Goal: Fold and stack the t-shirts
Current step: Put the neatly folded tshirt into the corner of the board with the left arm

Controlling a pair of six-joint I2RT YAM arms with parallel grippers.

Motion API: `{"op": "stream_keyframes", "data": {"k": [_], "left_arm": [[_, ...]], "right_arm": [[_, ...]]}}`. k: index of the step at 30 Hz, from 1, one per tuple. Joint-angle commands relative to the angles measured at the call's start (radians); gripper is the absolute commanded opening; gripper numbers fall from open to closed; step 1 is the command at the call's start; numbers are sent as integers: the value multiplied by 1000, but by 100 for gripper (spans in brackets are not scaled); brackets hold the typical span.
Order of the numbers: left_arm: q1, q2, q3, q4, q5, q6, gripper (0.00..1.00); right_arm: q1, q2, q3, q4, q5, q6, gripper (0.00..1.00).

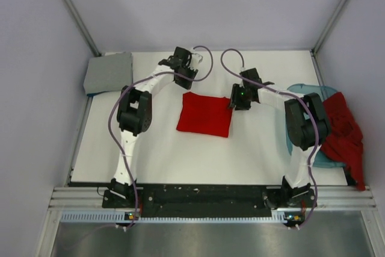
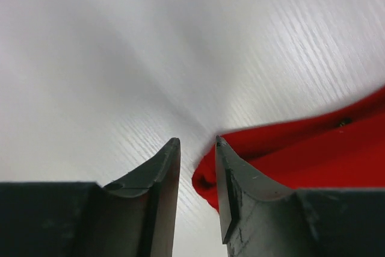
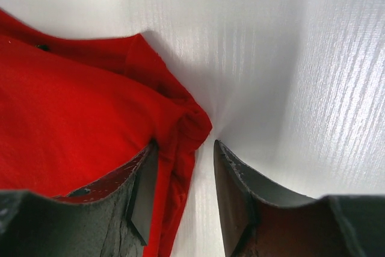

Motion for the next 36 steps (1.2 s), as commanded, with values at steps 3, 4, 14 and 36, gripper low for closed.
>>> {"op": "stream_keyframes", "data": {"k": [3, 4, 14, 36], "left_arm": [[61, -137, -36, 67, -33, -154, 45], [72, -178, -82, 75, -2, -174, 50], [77, -263, -354, 40, 241, -236, 86], [101, -166, -252, -27, 518, -262, 0]], "right_arm": [[-7, -33, 21, -14, 39, -13, 47], [-7, -52, 13, -14, 38, -11, 48], [2, -116, -71, 9, -34, 18, 57], [-8, -246, -122, 6, -31, -14, 65]]}}
